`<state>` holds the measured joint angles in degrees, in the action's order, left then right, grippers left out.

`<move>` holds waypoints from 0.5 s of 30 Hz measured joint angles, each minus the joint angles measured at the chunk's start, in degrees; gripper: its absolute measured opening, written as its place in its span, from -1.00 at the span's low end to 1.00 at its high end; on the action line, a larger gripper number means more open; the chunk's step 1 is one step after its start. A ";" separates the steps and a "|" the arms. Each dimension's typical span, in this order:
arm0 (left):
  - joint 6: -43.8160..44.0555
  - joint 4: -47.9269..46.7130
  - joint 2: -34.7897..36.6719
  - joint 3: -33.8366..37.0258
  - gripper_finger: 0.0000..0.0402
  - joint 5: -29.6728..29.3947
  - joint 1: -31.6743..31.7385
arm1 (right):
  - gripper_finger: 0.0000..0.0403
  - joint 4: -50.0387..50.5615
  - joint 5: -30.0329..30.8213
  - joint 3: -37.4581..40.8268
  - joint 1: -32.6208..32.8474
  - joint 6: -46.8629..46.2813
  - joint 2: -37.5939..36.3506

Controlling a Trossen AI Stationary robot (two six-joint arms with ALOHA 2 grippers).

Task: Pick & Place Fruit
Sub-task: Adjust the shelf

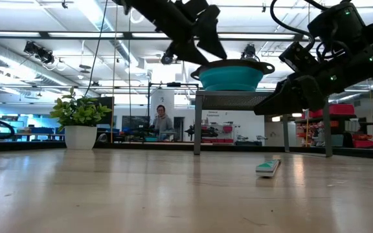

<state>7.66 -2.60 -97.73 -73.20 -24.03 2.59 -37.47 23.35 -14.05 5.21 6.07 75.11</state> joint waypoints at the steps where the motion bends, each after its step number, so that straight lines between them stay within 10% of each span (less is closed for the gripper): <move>1: 0.81 -0.45 0.19 0.91 0.62 -1.35 -1.14 | 0.33 -0.02 0.00 -0.01 0.00 0.00 0.00; 15: 7.94 12.66 7.07 18.75 0.62 -16.97 -14.88 | 0.33 -1.88 -0.98 0.05 -0.02 -0.70 0.00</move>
<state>15.60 10.06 -90.67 -54.44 -41.00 -12.28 -39.36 22.38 -14.00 5.19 5.37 75.11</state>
